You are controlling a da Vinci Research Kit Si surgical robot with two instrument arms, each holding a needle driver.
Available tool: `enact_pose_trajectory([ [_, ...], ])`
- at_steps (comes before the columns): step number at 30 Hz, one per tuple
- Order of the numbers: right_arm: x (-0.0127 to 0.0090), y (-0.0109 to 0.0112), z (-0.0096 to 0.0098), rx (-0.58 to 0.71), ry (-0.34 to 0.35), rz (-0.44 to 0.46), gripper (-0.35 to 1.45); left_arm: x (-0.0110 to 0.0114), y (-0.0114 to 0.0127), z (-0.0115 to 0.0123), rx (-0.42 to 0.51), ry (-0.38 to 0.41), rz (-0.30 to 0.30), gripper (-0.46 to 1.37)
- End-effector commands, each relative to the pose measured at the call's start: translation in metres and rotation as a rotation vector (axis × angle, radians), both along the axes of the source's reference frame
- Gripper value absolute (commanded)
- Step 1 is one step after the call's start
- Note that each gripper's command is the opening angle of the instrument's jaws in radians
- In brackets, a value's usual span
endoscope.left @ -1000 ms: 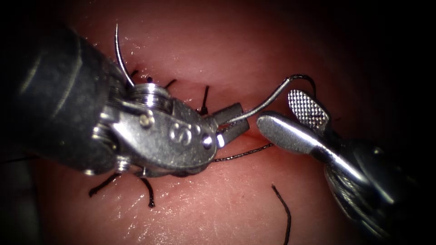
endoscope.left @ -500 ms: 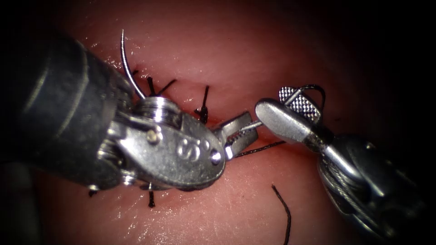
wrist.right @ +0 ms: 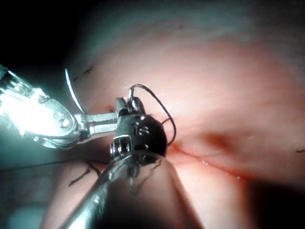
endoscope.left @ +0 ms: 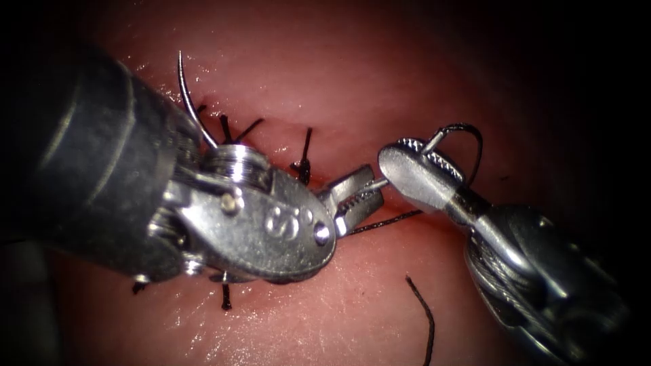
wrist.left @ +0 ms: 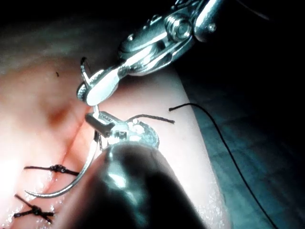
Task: Wound Closure
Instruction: Hand over the needle from the left to the right gripper
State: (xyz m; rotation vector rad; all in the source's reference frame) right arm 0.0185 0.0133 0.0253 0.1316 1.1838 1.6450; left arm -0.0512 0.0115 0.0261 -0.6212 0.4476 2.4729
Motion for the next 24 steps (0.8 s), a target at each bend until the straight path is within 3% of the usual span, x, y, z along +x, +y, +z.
enact_pose_trajectory([
  [1,-0.0001,0.0,0.0,-0.003,-0.012,-0.005,-0.35,0.0002,0.0002,-0.0002,0.01,-0.02,0.013,-0.01],
  [3,-0.0002,0.0,0.0,-0.012,-0.02,-0.009,-0.35,0.0004,0.0004,-0.0003,0.019,-0.047,0.033,0.1],
  [7,-0.0003,0.0,0.0,-0.019,-0.021,-0.022,-0.35,0.0007,0.0006,-0.0003,0.024,-0.071,0.059,0.57],
  [17,-0.0003,0.0001,0.0,-0.052,-0.022,-0.06,-0.35,0.002,0.0004,-0.0003,0.072,-0.173,0.069,0.63],
  [24,-0.0003,0.0,-0.0001,-0.052,-0.022,-0.061,-0.35,0.0019,0.0003,0.0,0.086,-0.18,0.071,0.7],
])
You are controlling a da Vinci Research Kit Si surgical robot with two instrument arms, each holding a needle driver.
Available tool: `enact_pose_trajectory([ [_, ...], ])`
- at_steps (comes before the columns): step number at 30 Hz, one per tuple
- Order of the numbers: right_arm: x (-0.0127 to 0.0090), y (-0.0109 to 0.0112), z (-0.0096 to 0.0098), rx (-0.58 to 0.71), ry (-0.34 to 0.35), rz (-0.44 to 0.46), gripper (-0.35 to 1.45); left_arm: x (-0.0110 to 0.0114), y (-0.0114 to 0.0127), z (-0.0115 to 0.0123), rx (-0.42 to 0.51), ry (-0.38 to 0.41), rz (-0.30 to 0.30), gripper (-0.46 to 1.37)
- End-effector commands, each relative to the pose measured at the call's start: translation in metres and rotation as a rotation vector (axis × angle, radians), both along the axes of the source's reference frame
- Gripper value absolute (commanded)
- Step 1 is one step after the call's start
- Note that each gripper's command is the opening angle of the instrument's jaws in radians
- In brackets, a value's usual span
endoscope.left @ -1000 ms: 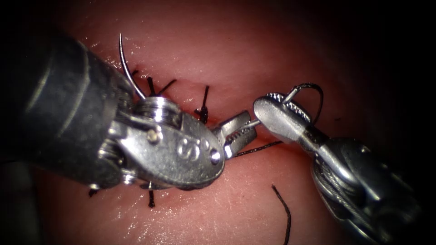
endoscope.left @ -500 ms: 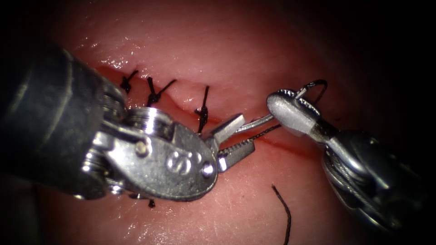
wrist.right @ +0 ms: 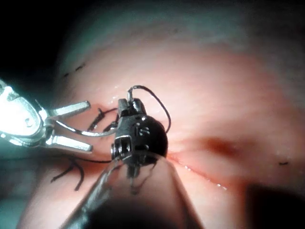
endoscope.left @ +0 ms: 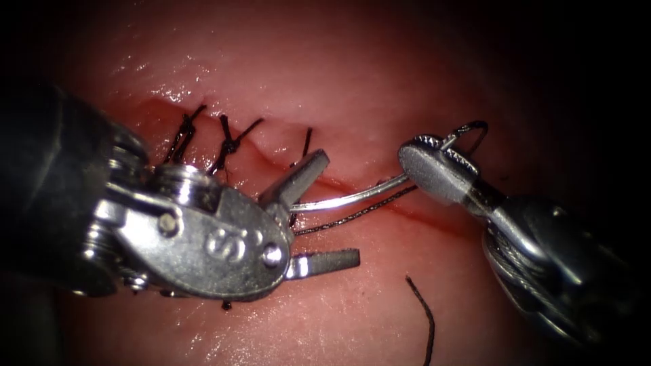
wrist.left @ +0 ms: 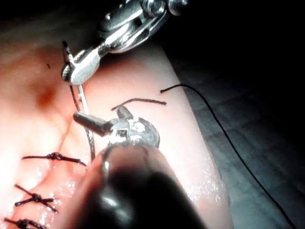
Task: Wound Closure
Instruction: Hand over the needle from the left to the right gripper
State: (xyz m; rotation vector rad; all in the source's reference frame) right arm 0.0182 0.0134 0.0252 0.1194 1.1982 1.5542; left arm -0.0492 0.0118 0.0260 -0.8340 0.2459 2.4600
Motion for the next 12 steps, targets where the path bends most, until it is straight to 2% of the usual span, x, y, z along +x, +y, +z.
enact_pose_trajectory([
  [1,0.0,0.0,0.0,0.002,-0.004,0.003,-0.35,-0.0001,0.0,0.0002,-0.001,0.007,-0.002,0.72],
  [5,0.0,0.0,-0.0001,0.002,-0.002,0.001,-0.35,-0.0001,0.0,0.0003,0.003,0.01,0.001,0.77],
  [12,0.0,-0.0001,-0.0001,-0.005,-0.009,-0.006,-0.35,-0.0001,0.0,0.0003,0.006,0.008,-0.003,0.73],
])
